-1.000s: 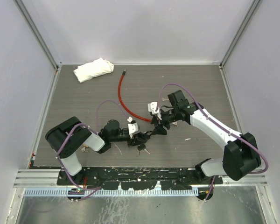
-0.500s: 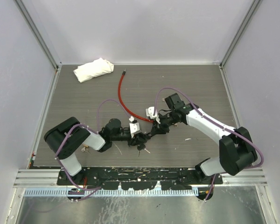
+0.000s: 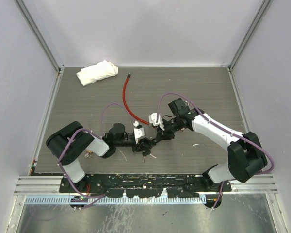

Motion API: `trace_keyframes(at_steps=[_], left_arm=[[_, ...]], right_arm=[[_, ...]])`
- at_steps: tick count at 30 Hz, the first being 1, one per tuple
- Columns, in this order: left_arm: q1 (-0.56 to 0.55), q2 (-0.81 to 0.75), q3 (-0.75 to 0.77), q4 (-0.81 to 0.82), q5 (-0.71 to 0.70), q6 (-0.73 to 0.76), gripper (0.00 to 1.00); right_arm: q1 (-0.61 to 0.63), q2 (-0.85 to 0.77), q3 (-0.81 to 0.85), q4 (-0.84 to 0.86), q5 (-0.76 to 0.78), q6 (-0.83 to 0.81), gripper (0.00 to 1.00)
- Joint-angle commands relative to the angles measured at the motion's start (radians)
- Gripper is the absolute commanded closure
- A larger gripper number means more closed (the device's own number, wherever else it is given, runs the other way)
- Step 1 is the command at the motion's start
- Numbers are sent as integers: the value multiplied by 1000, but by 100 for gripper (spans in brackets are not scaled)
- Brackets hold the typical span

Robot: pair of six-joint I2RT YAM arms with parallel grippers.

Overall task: Lock with the key
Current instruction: Lock the lock.

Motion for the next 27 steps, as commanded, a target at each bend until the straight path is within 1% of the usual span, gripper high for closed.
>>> trace_keyframes(at_steps=[1,6,9,12,18,27], left_arm=[[5,43,-13,-25,-62,25,100],[4,46,-25,-40,-83,39,100],[4,56,-42,-10,-102,41,100],[4,77,-52,25,-106,31,100],[4,128,-65,91,-109,9,100],[4,117,-37,9,-110,27,100]], right_arm=[[76,-1,-19,83,-69,64,99],[116,86,-4,74,-41,80,99],[135,116,-7,85,-40,93,99],[145,134,-14,114,-46,127,99],[146,122,-59,227,-71,208,99],[169,137,-107,308,-96,242,99]])
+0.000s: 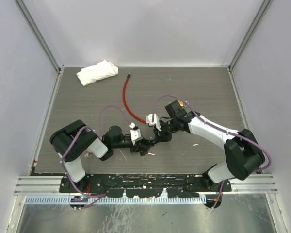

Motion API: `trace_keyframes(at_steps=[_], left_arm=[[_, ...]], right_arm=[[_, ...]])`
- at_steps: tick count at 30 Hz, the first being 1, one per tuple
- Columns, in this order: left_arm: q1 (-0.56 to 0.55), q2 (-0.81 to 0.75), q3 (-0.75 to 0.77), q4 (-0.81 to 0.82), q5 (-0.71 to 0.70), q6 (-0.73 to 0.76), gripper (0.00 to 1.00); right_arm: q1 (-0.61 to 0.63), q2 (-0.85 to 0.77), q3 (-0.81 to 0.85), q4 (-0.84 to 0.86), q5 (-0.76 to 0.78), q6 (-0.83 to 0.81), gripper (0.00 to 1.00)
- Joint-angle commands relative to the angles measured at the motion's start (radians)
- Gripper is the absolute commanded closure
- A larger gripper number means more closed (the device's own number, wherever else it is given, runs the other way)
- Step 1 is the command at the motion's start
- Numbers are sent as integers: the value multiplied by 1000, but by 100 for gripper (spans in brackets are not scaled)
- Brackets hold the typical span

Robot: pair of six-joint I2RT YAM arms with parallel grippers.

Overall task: Lock with the key
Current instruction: Lock the lock.

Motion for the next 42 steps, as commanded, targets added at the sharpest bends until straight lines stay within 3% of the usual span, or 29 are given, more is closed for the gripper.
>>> trace_keyframes(at_steps=[1,19,22,28,34,36,39,42], left_arm=[[-17,58,30,-177,-117,38,100],[-17,86,34,-153,-101,26,100],[-18,92,29,-141,-102,25,100],[-17,106,30,-121,-95,25,100],[-17,103,34,-132,-89,26,100],[-17,95,33,-142,-89,27,100],[-17,89,34,-153,-91,29,100],[-17,93,34,-153,-91,30,100]], right_arm=[[118,92,-65,182,-164,72,99],[182,193,-90,290,-90,162,99],[163,200,-12,212,-40,138,98],[-33,45,-25,186,-171,130,53],[-145,-97,-56,168,-261,65,22],[-190,-132,-91,182,-296,29,2],[-258,-165,-100,121,-353,-74,0],[-269,-186,-109,72,-315,-169,0]])
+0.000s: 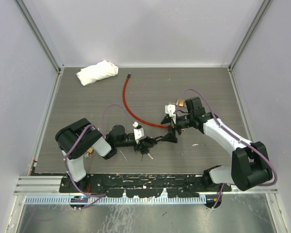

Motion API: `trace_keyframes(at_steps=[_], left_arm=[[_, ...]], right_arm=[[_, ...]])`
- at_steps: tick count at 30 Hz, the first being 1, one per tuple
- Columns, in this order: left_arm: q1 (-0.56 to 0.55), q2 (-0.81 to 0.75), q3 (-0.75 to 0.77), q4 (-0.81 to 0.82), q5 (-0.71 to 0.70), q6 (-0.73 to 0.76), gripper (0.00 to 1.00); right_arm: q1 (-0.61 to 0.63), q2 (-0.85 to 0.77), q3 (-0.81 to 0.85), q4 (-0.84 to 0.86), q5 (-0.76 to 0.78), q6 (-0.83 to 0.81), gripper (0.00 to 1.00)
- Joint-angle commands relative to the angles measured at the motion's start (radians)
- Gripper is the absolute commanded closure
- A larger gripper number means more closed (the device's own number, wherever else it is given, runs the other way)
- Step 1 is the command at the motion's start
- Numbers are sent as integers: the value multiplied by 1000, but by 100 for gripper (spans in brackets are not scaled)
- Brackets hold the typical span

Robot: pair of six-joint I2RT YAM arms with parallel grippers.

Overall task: Lock with the key
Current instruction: Lock the lock.

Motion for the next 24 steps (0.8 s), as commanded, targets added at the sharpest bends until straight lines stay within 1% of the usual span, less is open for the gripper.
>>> trace_keyframes(at_steps=[1,2,3,4,6,9,11,14,15,16,18,22,24], left_arm=[[-2,34,-21,-185,-56,29,100],[-2,35,-21,-184,-55,29,100],[-1,33,-20,-184,-53,29,100],[-2,34,-19,-185,-54,29,100],[-3,33,-20,-185,-52,29,100],[-2,32,-18,-187,-51,29,100],[-3,34,-19,-188,-51,29,100],[-2,39,-16,-187,-49,29,100],[-3,41,-15,-188,-49,29,100],[-2,42,-13,-187,-47,29,100],[-2,43,-12,-186,-46,28,100],[-2,40,-14,-186,-46,28,100],[-3,41,-13,-187,-47,28,100]], right_arm=[[-19,-29,-23,-54,-14,-189,0],[-19,-15,-33,-54,7,-221,1],[-21,8,-31,-59,21,-249,8],[-25,35,-19,-102,23,-313,13],[-29,91,14,-165,24,-383,24],[-29,144,47,-218,18,-444,37],[-27,148,45,-213,6,-449,46],[-26,145,43,-203,-3,-447,67],[-26,148,47,-201,-7,-442,76],[-26,149,50,-199,-10,-435,78],[-25,137,44,-175,-25,-415,78],[-25,96,12,-123,-40,-383,68],[-24,89,12,-125,-44,-381,65]])
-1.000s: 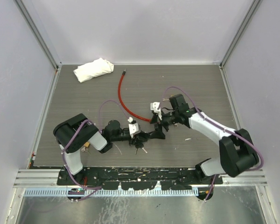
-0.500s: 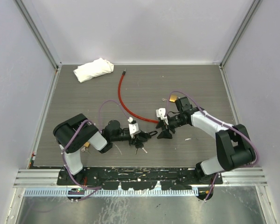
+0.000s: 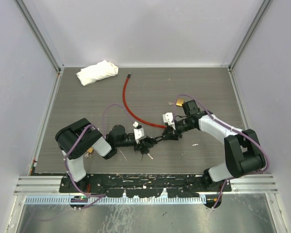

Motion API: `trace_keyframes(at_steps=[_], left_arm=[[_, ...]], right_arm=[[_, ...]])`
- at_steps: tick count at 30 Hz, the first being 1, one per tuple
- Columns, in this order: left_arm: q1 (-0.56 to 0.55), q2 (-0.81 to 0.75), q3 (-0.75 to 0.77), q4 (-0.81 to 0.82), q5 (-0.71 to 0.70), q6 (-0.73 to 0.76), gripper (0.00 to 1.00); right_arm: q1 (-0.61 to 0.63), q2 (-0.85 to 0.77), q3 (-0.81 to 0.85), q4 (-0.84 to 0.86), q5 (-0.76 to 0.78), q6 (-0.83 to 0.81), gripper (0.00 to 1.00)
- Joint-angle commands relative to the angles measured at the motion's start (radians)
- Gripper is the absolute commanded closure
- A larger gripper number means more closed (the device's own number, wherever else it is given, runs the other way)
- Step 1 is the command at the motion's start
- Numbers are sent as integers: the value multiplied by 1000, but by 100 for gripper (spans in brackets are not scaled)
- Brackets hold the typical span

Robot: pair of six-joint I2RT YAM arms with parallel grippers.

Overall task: Lock with the key
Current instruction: Lock the lock.

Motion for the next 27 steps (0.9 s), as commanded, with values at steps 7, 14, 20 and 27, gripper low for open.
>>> trace_keyframes(at_steps=[7,14,20,27], left_arm=[[-1,37,-19,-183,-47,26,100],[-3,36,-18,-188,-47,26,100],[-2,35,-15,-189,-46,22,100],[-2,47,-10,-186,-47,12,100]], right_arm=[[0,-48,21,15,-67,9,69],[24,-4,36,-20,-45,-9,90],[65,8,38,-13,-29,10,99],[196,12,12,163,74,281,99]])
